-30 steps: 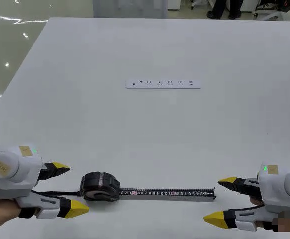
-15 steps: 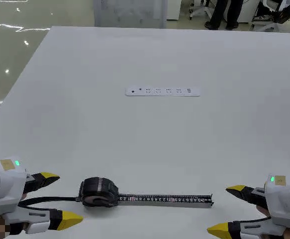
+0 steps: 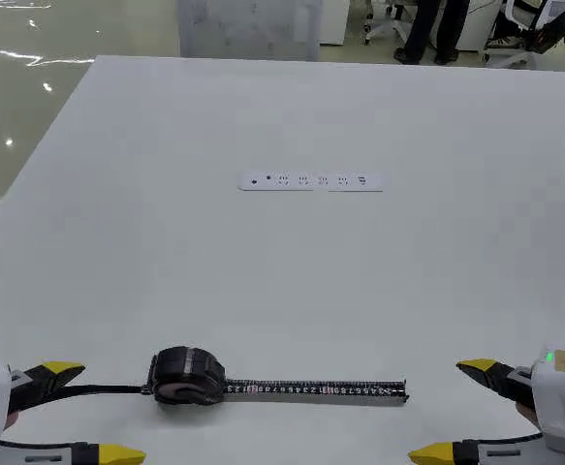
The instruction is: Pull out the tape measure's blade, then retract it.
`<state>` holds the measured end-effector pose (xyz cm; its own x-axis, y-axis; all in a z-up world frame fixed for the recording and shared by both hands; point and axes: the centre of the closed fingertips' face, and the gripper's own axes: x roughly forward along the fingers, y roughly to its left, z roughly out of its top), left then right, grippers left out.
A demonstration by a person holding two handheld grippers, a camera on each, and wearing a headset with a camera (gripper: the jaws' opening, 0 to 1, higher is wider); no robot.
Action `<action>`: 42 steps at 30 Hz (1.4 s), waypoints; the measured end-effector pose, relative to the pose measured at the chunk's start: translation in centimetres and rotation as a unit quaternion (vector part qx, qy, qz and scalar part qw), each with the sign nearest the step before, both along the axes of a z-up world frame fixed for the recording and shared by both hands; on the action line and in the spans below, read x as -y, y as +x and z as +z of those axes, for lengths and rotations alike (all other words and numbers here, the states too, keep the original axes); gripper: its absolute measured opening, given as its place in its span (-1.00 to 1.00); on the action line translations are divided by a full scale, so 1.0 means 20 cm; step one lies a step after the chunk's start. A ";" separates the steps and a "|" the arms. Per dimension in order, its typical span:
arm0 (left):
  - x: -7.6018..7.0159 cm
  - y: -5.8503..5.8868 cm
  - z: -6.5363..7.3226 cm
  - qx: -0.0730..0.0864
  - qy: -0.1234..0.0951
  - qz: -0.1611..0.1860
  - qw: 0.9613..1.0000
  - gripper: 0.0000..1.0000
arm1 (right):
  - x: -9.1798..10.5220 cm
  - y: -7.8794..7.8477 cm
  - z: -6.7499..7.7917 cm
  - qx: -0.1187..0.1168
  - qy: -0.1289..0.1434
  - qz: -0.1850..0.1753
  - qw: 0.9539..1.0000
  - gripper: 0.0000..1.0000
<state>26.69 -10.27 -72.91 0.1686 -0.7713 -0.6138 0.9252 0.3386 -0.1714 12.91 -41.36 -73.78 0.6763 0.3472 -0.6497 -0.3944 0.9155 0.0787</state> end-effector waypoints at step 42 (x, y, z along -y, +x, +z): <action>-0.21 -0.04 0.07 0.016 -0.039 0.106 0.993 0.77 | 0.02 -0.18 0.05 0.019 0.008 -0.057 0.998 0.80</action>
<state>25.81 -6.10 -71.50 0.3518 -0.7609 -0.5452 0.8395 0.5141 -0.1758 9.21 -41.86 -72.75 0.7358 0.2767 -0.6181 -0.2913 0.9533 0.0800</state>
